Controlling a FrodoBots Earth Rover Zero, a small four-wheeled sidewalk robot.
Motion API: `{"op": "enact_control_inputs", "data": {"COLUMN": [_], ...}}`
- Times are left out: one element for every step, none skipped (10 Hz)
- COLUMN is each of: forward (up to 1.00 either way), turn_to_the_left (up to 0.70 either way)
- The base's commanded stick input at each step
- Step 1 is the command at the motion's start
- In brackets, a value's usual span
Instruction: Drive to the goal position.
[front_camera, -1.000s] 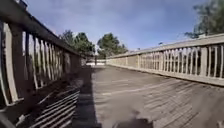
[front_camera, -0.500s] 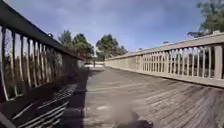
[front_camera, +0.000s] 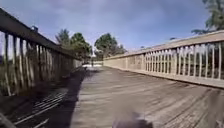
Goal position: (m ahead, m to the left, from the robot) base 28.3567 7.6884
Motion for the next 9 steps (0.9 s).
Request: {"op": "enact_control_inputs", "data": {"forward": [0.85,0.85,0.85,0.85,0.85,0.85,0.85,0.85,0.85], "turn_to_the_left": [0.0,0.0,0.0,0.0,0.0,0.0,0.0,0.0,0.0]}}
